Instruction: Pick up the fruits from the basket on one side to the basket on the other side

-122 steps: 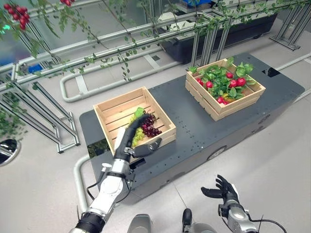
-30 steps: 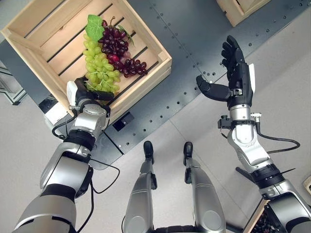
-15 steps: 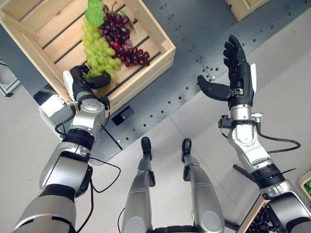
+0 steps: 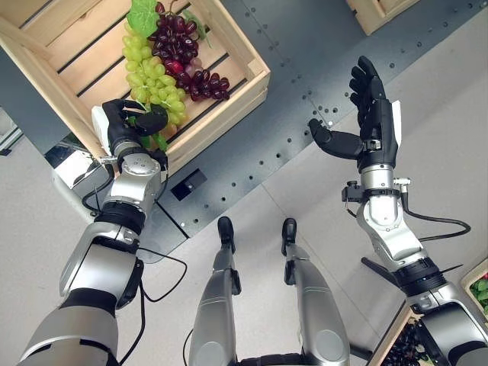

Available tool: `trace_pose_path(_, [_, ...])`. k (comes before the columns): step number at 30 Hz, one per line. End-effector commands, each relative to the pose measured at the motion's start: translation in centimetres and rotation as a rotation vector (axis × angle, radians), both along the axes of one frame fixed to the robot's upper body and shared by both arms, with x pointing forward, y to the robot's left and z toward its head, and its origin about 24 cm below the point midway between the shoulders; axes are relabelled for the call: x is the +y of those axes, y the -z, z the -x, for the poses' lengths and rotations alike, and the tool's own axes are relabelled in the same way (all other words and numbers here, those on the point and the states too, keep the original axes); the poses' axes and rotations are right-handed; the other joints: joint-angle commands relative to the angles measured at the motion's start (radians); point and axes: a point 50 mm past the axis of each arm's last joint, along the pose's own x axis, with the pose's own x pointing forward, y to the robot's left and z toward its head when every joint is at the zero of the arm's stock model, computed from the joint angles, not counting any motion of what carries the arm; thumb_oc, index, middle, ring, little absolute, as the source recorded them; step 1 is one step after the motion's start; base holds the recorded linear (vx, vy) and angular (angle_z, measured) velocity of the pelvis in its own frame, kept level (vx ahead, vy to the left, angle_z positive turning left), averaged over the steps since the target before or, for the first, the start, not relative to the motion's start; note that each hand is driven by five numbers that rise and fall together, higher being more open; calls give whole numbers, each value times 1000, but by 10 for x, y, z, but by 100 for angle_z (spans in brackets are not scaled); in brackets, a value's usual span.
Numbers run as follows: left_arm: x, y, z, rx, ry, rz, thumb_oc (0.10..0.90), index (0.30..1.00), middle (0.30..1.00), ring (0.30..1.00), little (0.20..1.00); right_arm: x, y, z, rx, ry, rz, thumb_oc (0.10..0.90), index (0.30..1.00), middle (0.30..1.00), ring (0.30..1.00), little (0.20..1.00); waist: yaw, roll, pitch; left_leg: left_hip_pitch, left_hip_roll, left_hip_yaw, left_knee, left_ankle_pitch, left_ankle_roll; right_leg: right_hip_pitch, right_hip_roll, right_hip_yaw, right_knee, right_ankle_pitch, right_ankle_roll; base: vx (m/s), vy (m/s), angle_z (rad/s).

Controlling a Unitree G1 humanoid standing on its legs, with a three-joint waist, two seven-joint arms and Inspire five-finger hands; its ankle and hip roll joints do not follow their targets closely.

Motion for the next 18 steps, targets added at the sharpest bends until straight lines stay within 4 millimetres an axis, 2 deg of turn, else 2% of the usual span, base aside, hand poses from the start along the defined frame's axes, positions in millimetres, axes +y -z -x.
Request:
trace_pose_path(1, [-2,-40,-4,-155,12,-28,400,300,300,300,300,-1,-50,16,-285,-2,-41,800,900,900,900,900,-13,-2,-12,63,-6,26,63,-127,-17,66,10,-14,-2,-32,-34,0,0,0])
trace_pose_path(5, [-1,-38,-2,-207,33,33,400,300,300,300,300,-2,-49,17,-280,-10,-39,800,900,900,900,900,-13,8,-12,99,-8,25,70,-137,-17,103,3,-13,-4,-37,-34,0,4,-1])
trace_pose_path(10, [-10,-43,1,-355,92,175,400,300,300,300,300,-3,-47,17,-277,-6,-35,800,900,900,900,900,-8,24,-12,141,-12,22,76,-149,-16,150,-10,-20,-10,-45,-36,-1,6,-2])
trace_pose_path(18, [-24,-53,7,-499,153,225,400,300,300,300,300,-3,-47,15,-268,14,-41,800,900,900,900,900,8,37,-12,163,-21,13,73,-157,-9,175,-18,-27,-13,-48,-40,0,0,0])
